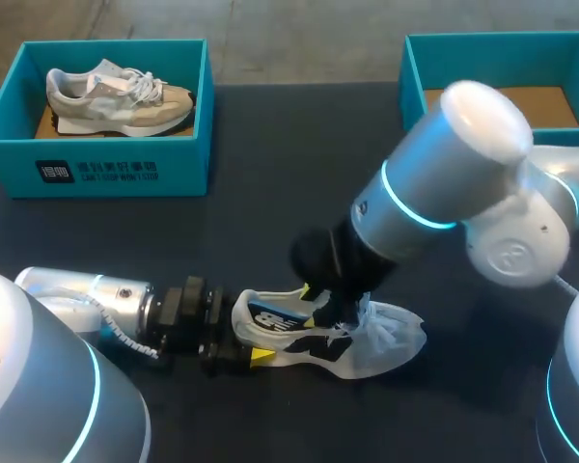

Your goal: Take the shoe out of the shoebox, open the shoe tongue, remove and reinsert the insole, then place the shoe into the shoebox

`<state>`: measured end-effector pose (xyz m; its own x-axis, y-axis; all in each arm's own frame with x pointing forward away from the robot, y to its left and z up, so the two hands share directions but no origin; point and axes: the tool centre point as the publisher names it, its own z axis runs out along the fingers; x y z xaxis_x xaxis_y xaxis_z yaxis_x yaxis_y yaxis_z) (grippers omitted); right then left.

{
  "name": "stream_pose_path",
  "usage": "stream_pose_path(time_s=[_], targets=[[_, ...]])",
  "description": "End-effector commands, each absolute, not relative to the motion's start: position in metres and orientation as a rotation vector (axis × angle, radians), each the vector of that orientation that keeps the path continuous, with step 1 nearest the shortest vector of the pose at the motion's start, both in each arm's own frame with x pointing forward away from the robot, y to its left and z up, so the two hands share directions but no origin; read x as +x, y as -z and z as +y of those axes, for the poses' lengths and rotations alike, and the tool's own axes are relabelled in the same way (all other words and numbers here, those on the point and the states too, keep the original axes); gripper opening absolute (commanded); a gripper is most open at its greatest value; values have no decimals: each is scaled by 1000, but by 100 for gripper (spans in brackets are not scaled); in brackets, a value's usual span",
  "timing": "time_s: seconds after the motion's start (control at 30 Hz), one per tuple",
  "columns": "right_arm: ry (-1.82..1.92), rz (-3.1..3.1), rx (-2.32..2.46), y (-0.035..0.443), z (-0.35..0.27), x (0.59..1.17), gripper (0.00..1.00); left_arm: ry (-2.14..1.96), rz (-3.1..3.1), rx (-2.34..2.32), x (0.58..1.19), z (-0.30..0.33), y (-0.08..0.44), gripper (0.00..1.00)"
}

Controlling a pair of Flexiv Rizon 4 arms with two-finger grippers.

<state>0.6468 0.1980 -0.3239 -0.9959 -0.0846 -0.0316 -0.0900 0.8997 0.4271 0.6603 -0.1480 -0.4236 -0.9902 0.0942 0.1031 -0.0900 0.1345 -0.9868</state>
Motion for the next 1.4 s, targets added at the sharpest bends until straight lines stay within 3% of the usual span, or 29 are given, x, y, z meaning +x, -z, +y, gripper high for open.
stream_pose_path(time_s=[0.03, 0.43, 0.5, 0.63, 1.4], targets=[[-605, 3110, -127, 325, 219, 654, 44, -1979, -2259, 0, 659, -148, 428, 0], [-553, 3176, -70, 330, 232, 649, 30, -1979, -2259, 0, 659, -148, 428, 0], [-552, 3177, -64, 329, 232, 648, 24, -1979, -2259, 0, 659, -148, 428, 0], [-527, 3189, -47, 326, 234, 648, 0, -1979, -2259, 0, 659, -148, 428, 0], [-532, 3114, -46, 287, 210, 643, 0, -1979, -2259, 0, 659, -148, 428, 0]])
